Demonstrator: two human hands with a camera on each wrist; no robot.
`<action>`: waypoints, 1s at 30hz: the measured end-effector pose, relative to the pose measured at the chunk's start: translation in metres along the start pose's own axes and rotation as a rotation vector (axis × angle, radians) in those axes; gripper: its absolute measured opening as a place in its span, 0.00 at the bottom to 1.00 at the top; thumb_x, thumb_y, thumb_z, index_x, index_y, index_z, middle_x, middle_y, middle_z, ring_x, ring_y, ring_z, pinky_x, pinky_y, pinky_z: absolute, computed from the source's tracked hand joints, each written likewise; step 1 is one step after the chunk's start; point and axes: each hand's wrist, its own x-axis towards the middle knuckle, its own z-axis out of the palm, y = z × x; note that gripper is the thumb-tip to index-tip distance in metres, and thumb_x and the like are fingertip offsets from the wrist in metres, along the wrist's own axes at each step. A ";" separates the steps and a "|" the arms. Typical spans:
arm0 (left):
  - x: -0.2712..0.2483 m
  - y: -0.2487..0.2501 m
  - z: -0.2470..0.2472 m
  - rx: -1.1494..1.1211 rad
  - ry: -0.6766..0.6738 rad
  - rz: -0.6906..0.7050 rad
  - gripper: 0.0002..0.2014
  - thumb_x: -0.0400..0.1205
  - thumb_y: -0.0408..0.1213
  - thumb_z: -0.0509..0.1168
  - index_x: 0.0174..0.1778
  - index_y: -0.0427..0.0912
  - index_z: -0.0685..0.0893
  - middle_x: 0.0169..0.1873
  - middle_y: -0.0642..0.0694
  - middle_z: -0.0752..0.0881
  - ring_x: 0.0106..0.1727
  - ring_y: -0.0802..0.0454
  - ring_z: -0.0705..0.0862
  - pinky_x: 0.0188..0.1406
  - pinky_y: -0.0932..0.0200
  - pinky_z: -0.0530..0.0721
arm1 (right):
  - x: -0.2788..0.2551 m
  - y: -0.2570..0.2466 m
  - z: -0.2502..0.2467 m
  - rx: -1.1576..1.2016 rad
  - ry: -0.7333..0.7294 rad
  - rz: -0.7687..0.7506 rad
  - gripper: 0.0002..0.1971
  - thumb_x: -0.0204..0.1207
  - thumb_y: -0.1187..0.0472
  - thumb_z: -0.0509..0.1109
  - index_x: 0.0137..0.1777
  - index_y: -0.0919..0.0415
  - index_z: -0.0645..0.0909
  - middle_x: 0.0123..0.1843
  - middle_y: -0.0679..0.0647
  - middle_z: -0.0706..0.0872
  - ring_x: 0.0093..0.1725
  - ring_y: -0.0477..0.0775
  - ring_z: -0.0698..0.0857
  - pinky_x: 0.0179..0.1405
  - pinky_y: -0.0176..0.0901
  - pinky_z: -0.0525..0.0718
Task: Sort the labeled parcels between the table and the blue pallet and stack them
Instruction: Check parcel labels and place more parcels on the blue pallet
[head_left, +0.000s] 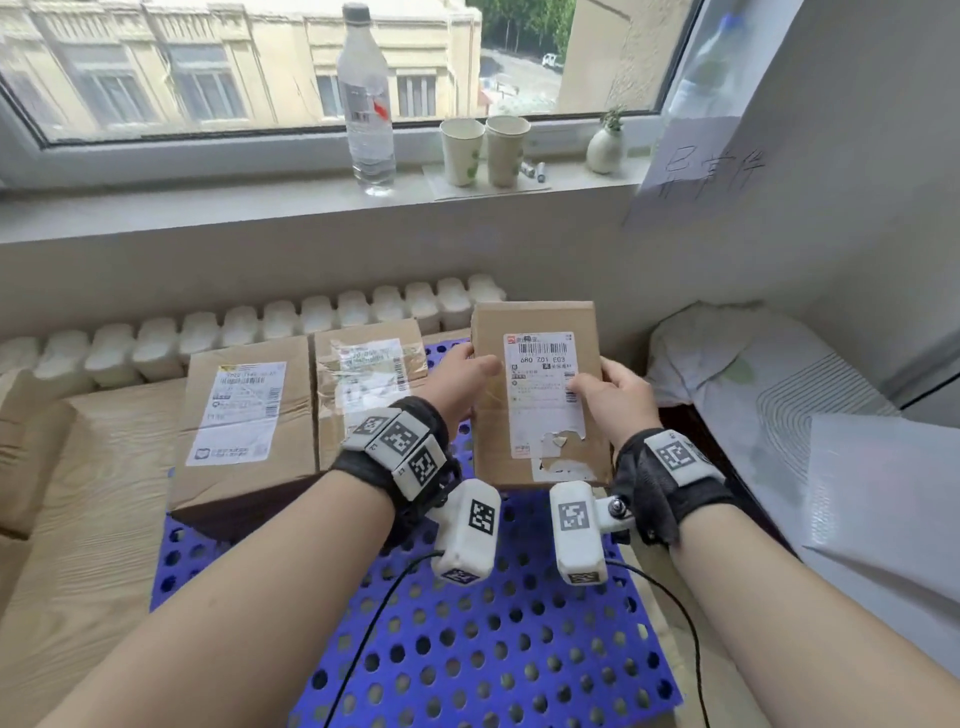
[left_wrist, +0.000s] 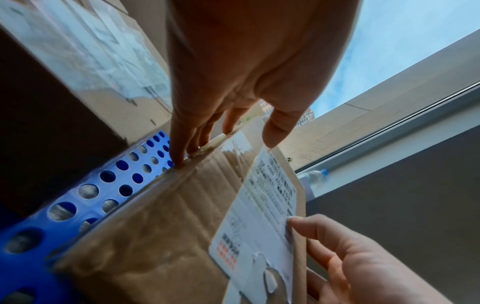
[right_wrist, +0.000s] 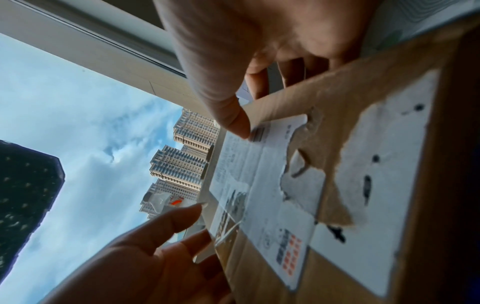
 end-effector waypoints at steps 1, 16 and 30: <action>0.006 -0.002 0.003 0.020 0.020 -0.010 0.17 0.82 0.32 0.59 0.68 0.39 0.77 0.58 0.45 0.86 0.50 0.54 0.84 0.40 0.58 0.80 | 0.006 0.002 0.001 -0.031 -0.031 0.000 0.12 0.64 0.57 0.70 0.48 0.45 0.85 0.45 0.43 0.91 0.49 0.49 0.89 0.60 0.54 0.85; 0.042 -0.009 -0.015 0.104 0.237 -0.023 0.30 0.74 0.41 0.65 0.75 0.43 0.74 0.68 0.45 0.80 0.67 0.46 0.80 0.68 0.44 0.78 | 0.045 0.006 0.036 -0.183 -0.187 -0.068 0.31 0.69 0.65 0.68 0.75 0.51 0.71 0.63 0.48 0.85 0.59 0.51 0.83 0.64 0.46 0.80; 0.017 -0.020 -0.143 0.078 0.724 0.053 0.18 0.78 0.34 0.64 0.66 0.45 0.80 0.63 0.46 0.82 0.62 0.50 0.79 0.57 0.56 0.78 | 0.042 -0.022 0.061 -0.279 -0.146 -0.049 0.32 0.78 0.64 0.66 0.82 0.51 0.63 0.75 0.50 0.77 0.70 0.53 0.77 0.62 0.35 0.69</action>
